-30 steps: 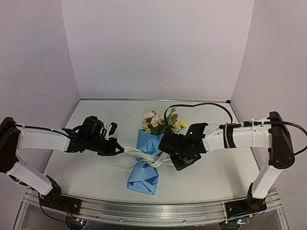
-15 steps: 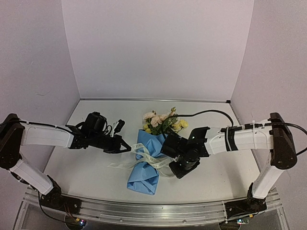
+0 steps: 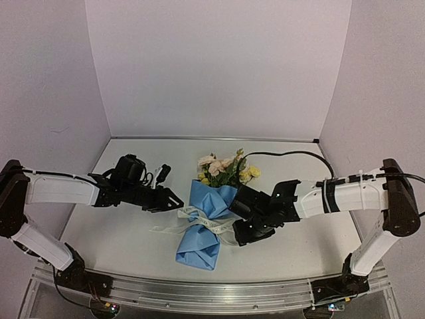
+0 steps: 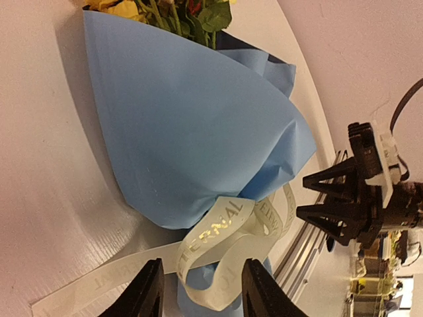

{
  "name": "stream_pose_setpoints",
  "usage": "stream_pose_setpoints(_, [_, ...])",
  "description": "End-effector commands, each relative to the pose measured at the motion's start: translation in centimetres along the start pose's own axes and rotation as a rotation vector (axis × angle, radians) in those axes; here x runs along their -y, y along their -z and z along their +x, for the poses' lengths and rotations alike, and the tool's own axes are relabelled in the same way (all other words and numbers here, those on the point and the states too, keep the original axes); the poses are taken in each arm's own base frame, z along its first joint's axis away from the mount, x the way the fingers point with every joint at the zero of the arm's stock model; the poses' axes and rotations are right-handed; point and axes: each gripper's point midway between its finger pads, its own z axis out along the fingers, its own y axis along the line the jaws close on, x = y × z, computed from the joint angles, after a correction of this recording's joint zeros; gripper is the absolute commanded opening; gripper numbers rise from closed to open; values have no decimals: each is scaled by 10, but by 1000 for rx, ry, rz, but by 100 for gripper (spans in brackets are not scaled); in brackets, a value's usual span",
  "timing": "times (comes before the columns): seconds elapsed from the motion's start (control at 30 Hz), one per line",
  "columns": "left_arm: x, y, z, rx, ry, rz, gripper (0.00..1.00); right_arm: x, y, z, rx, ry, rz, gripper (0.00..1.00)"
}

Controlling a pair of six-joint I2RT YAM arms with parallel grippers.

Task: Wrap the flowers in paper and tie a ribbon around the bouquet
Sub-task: Adjust the ribbon on the folded bouquet.

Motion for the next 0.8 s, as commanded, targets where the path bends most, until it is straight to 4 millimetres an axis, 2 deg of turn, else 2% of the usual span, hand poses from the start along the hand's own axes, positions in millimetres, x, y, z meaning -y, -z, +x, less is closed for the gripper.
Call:
stream_pose_setpoints(0.0, [5,12,-16,60,-51,-35,48,-1,-1,-3,40,-91,-12,51])
stream_pose_setpoints(0.13, [1,8,-7,0,-12,-48,49,0,-2,-3,41,-103,-17,52])
stream_pose_setpoints(0.27, [0,20,0,22,72,-66,50,2,-4,0,41,-118,-21,53])
stream_pose_setpoints(0.33, [2,21,-2,26,56,-76,52,2,-8,3,37,-135,-29,53])
stream_pose_setpoints(0.5, [0,8,-2,-70,13,-110,51,3,-16,4,41,-196,-43,54])
stream_pose_setpoints(0.63, [-3,19,12,-71,145,-147,51,8,-18,0,78,-278,-43,54])
stream_pose_setpoints(0.77, [0,25,24,-37,279,-119,51,5,-25,-2,87,-341,-64,55])
